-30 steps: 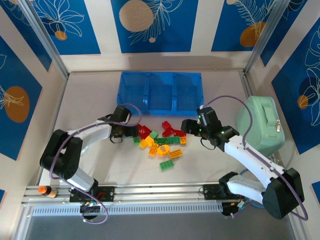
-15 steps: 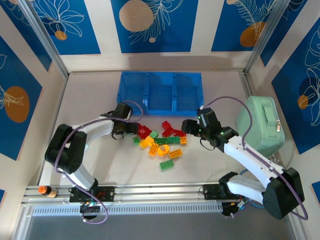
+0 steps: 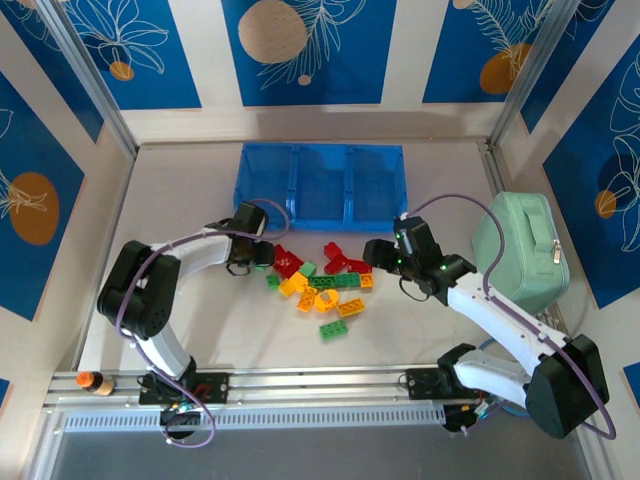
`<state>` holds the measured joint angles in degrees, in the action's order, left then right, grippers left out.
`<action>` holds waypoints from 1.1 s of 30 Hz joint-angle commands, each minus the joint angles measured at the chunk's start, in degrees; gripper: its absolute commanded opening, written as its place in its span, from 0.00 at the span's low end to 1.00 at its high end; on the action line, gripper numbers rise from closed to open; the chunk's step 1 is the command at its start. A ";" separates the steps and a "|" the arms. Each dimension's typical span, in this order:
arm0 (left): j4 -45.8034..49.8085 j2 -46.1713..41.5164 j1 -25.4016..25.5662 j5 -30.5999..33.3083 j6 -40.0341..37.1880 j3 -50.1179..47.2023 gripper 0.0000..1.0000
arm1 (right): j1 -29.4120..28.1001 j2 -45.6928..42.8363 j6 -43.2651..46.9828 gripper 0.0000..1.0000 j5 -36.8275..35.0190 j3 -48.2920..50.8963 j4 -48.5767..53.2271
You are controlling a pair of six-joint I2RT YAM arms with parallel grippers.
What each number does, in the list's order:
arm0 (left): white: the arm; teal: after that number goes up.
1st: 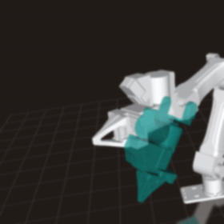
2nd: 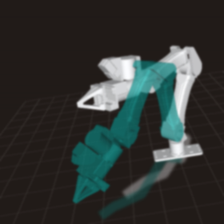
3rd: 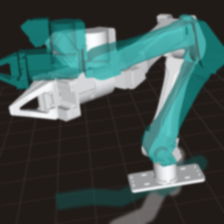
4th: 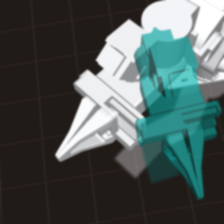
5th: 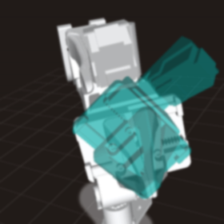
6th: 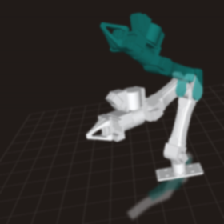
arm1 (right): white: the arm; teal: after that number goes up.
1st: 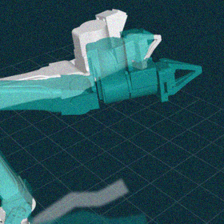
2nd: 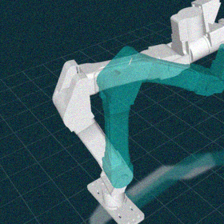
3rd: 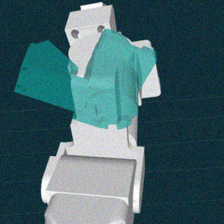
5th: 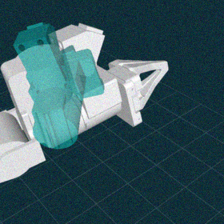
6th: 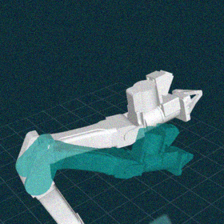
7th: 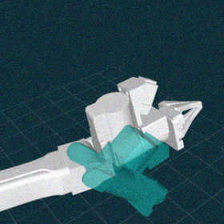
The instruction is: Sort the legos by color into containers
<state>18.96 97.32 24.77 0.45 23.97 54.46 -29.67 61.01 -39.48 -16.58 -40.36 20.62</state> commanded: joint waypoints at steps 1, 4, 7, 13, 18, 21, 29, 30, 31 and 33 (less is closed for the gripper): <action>1.93 -1.20 0.14 0.76 0.77 -0.44 0.44 | -0.61 0.76 -1.01 0.70 -0.89 0.53 -1.04; 1.75 -2.36 0.27 0.87 1.25 -1.78 0.39 | -0.56 1.20 -1.12 0.70 -0.85 0.41 -1.28; 1.98 -3.00 0.27 1.29 1.41 -2.34 0.32 | -0.64 1.30 -1.12 0.70 -0.89 0.54 -1.55; 4.11 -6.05 0.60 1.07 1.94 -1.57 0.29 | -0.65 0.45 -1.19 0.70 -1.44 1.40 -1.46; 6.83 -11.18 1.80 1.00 2.80 1.42 0.29 | -0.65 -0.85 -1.32 0.69 -1.82 2.77 -1.70; 8.03 -12.25 2.27 0.31 2.80 5.70 0.29 | -0.54 -0.93 -1.54 0.69 -1.99 3.35 -1.90; 9.94 -3.54 4.85 -1.88 -0.02 23.55 0.29 | -0.56 -0.67 -1.56 0.69 -1.18 3.27 -0.55; 10.64 -1.84 5.26 -1.98 -0.51 26.18 0.29 | -0.52 -0.80 -1.63 0.69 -1.17 3.35 -0.23; 11.36 0.07 5.74 -2.11 -1.04 28.89 0.29 | -0.56 -1.02 -1.64 0.69 -1.09 3.49 0.09; 12.72 3.74 6.46 -2.12 -2.04 34.09 0.29 | -0.56 -1.44 -1.81 0.69 -1.05 3.79 0.59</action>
<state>27.77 97.01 29.98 -0.40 24.43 83.42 -30.00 61.14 -40.36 -17.82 -37.45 19.86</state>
